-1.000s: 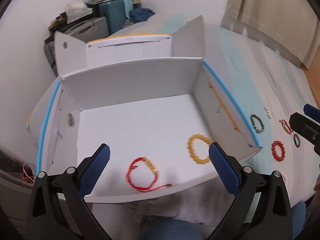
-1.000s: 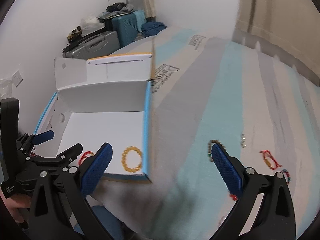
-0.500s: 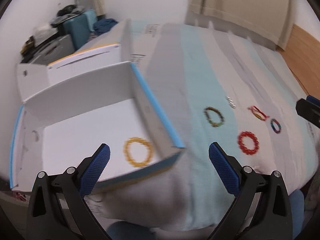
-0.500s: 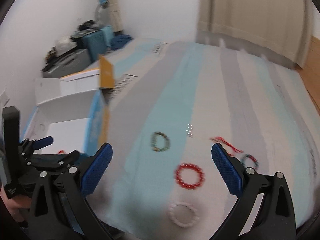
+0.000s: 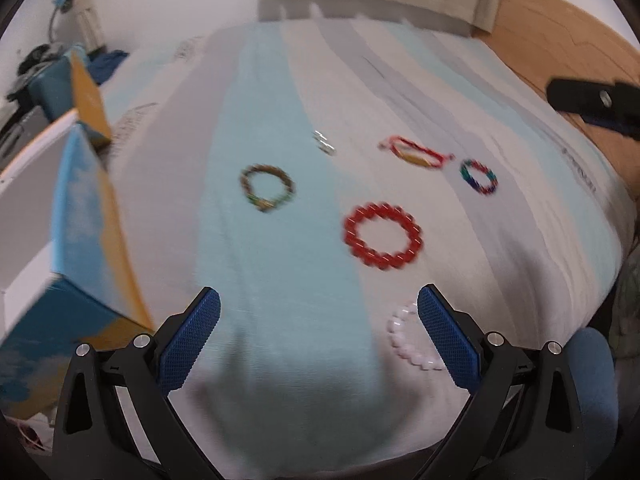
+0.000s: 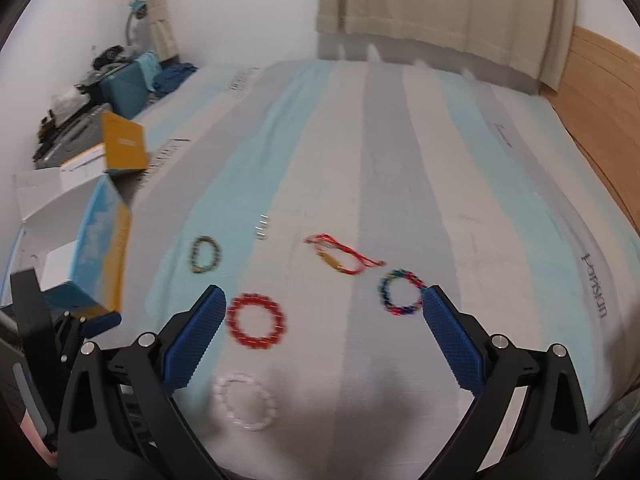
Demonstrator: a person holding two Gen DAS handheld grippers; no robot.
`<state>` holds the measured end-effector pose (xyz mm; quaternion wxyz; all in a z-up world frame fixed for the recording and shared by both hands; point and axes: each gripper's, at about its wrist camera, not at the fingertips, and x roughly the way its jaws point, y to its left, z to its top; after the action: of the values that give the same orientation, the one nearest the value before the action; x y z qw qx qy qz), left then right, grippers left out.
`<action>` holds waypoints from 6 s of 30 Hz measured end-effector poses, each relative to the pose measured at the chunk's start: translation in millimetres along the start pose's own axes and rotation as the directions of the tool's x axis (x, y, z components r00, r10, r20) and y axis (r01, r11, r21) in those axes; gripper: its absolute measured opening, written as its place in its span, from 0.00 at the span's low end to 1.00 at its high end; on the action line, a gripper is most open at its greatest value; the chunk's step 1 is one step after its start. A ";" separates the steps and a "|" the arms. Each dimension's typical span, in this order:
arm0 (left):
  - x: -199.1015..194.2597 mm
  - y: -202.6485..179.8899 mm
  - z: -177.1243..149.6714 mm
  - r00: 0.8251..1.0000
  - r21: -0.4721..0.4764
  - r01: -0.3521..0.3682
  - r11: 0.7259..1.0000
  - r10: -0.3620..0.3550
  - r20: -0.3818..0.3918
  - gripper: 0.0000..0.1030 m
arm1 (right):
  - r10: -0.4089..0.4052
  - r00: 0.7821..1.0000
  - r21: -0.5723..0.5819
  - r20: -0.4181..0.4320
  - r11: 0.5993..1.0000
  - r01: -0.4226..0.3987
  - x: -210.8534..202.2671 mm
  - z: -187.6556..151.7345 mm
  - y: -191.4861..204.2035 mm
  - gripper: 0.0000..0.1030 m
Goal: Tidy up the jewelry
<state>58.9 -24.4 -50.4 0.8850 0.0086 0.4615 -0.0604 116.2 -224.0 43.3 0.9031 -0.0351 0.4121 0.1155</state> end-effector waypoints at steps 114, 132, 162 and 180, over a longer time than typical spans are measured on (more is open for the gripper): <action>-31.5 18.1 33.8 0.999 -0.004 0.025 1.000 -0.025 -0.045 0.09 | -0.018 0.983 0.081 -0.183 0.996 0.034 96.6 22.7 -51.8 0.09; -67.8 61.5 51.3 1.000 -0.061 -0.009 0.998 0.009 0.006 0.09 | 0.037 0.987 0.045 -0.153 0.999 -0.031 62.0 46.4 -4.6 0.09; -158.1 183.9 53.4 0.982 -0.194 -0.151 0.969 0.170 0.083 0.09 | 0.189 0.977 -0.149 -0.095 0.968 -0.201 21.4 99.2 184.3 0.09; -180.9 281.6 6.7 0.959 -0.336 -0.265 0.904 0.284 0.006 0.09 | 0.309 0.941 -0.268 -0.141 0.903 -0.337 16.8 87.6 316.6 0.09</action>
<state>-5.8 272.5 90.0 0.8857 -0.0774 0.4347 0.1432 116.1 100.3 98.4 0.8360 -0.1029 0.4334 0.3204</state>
